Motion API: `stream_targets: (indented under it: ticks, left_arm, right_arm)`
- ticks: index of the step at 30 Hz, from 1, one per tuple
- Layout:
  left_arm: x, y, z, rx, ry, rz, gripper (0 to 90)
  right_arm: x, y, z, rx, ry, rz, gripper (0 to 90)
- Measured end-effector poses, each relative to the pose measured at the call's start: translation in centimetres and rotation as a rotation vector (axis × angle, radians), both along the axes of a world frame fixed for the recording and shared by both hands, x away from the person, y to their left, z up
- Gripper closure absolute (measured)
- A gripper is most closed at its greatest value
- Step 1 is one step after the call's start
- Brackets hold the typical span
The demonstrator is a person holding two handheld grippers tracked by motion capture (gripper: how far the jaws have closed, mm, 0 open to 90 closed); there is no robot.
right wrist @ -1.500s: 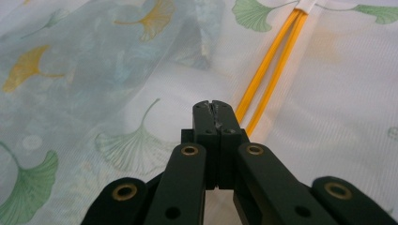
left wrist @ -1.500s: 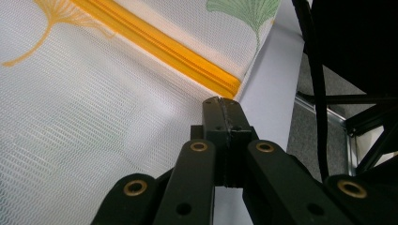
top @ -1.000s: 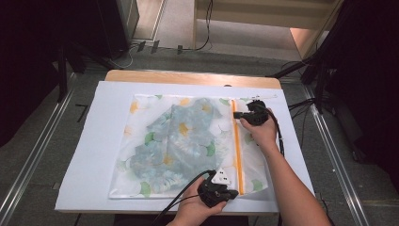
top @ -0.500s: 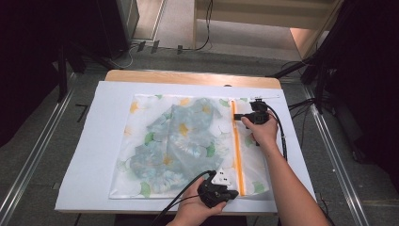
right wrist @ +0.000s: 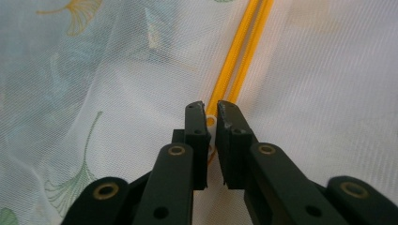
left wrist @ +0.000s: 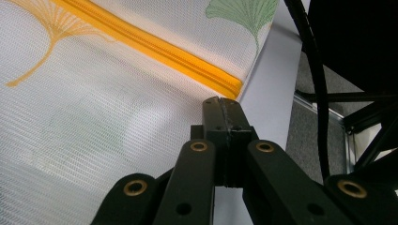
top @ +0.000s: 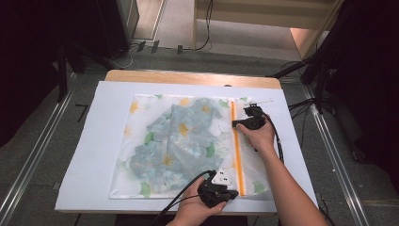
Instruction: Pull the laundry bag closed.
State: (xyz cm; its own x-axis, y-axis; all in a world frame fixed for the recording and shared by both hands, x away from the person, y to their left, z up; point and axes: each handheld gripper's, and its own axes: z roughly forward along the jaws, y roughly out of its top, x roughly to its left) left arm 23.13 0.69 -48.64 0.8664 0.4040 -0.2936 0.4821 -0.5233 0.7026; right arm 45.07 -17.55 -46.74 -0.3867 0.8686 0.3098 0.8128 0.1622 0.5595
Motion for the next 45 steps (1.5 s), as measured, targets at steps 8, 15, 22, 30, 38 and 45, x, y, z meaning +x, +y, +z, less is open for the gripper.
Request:
stream_targets:
  ticks: [8, 15, 22, 30, 38, 45]
  left_arm:
    - [0.0, 0.0, 0.0, 0.004, 0.003, -0.001, 90.0]
    - [0.2, 0.0, 0.0, -0.007, 0.030, 0.007, 90.0]
    - [0.2, 0.0, 0.0, -0.006, 0.030, 0.006, 90.0]
    - [0.2, 0.0, 0.0, -0.006, 0.029, 0.003, 90.0]
    - [0.2, 0.0, 0.0, 0.000, 0.022, 0.000, 90.0]
    - [0.2, 0.0, 0.0, -0.009, 0.024, -0.001, 90.0]
  right_arm:
    - [-0.2, 0.4, 0.1, -0.021, -0.039, 0.030, 90.0]
    - [0.6, -0.1, 0.2, -0.012, -0.089, 0.038, 90.0]
    - [2.4, -0.1, 0.0, -0.013, -0.099, 0.028, 90.0]
    - [5.4, 0.2, 1.5, -0.008, -0.127, -0.007, 90.0]
    - [8.4, 0.7, 1.4, 0.010, -0.117, -0.065, 90.0]
    - [9.0, 1.4, 1.2, -0.002, -0.134, -0.104, 90.0]
